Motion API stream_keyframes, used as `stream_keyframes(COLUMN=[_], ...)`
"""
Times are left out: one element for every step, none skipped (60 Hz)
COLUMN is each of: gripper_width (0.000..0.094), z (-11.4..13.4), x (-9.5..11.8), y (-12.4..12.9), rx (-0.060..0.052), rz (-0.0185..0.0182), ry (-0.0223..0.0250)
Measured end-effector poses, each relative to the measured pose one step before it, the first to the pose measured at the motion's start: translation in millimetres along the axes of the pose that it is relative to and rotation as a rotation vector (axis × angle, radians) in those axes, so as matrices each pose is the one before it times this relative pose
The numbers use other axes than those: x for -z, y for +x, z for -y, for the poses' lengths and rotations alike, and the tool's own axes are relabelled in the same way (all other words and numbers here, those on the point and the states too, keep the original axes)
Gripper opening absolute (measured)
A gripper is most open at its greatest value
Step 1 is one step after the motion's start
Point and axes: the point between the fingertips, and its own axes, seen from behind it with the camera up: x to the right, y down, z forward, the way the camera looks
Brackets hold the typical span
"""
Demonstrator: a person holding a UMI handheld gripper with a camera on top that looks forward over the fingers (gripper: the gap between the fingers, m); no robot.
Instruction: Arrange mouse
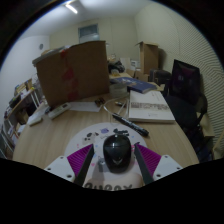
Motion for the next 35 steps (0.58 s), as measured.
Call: stream_keyframes(gripper_width=[0.0839, 0.0840, 0.0840, 0.0832, 0.0832, 0.0833, 0.0829, 0.0829, 0.0829, 0.0832, 0.0829, 0.0831, 0.0831, 0.0828, 0.0830, 0.0828, 0.0827, 0.0831, 0.0828, 0.0828, 0.0830, 0.0827, 0.0826, 0.0831, 0.0830, 0.0830, 0.0828, 0.0828, 0.0828, 0.0830, 0.0827, 0.0825, 0.0826, 0.0827, 0.0829], z=[0.95, 1.01, 1.05, 1.35, 1.88, 2.27, 2.53, 2.17, 1.46, 1.31, 0.60, -0.04, -0.53, -0.61, -1.40, -1.95, -2.55, -2.94, -3.26, -3.19, -3.23, -3.59, -3.12, -1.94, -1.62, -1.65, -1.92, -1.80, -1.96, -1.81, -1.88, -1.71, -1.49, -1.44, -1.29], x=[4.68, 4.96, 5.68, 6.03, 6.42, 7.06, 7.16, 7.75, 8.12, 8.23, 8.96, 8.89, 8.22, 11.24, 9.32, 9.38, 9.34, 9.88, 9.98, 9.66, 9.73, 8.07, 10.32, 8.74, 8.38, 8.35, 7.68, 7.38, 7.10, 6.69, 1.17, 5.67, 5.45, 4.54, 4.17], y=[-1.38, -1.19, -1.65, -1.64, -1.53, -1.42, -1.48, -1.26, -1.25, -1.32, -1.21, -1.20, -1.32, -1.49, -1.65, -2.20, -2.08, -2.27, -2.23, -1.87, -1.67, -0.43, -1.69, -1.40, -0.94, -0.72, -0.42, 0.01, -0.19, 0.23, 1.66, 0.48, 0.71, 0.91, 0.74], rx=[-0.0021, -0.0002, 0.0028, 0.0041, 0.0044, 0.0046, 0.0041, 0.0031, 0.0012, -0.0006, -0.0004, 0.0002, 0.0021, 0.0023, 0.0036, 0.0038, 0.0032, 0.0028, 0.0016, 0.0006, 0.0006, 0.0010, 0.0018, 0.0016, 0.0006, 0.0000, 0.0001, 0.0002, -0.0002, -0.0012, -0.0018, -0.0044, -0.0041, -0.0042, -0.0040], rz=[0.00603, 0.00374, 0.00393, 0.00298, 0.00069, 0.00012, -0.00050, -0.00123, -0.00181, -0.00174, -0.00132, -0.00102, -0.00049, 0.00022, 0.00263, 0.00356, 0.00374, 0.00393, 0.00281, 0.00196, 0.00166, 0.00336, 0.00118, 0.00041, -0.00048, -0.00174, -0.00182, -0.00123, -0.00127, -0.00125, -0.00110, -0.00074, -0.00021, -0.00014, 0.00094], ry=[0.00646, 0.00624, 0.00642, 0.00840, 0.01121, 0.01300, 0.01358, 0.01239, 0.01019, 0.00938, 0.00744, 0.00640, 0.00591, 0.00410, 0.00654, 0.00609, 0.00643, 0.00569, 0.00594, 0.00728, 0.00836, 0.00994, 0.01288, 0.01378, 0.01387, 0.01319, 0.01161, 0.01081, 0.01171, 0.01192, 0.01352, 0.01107, 0.01220, 0.01198, 0.01138])
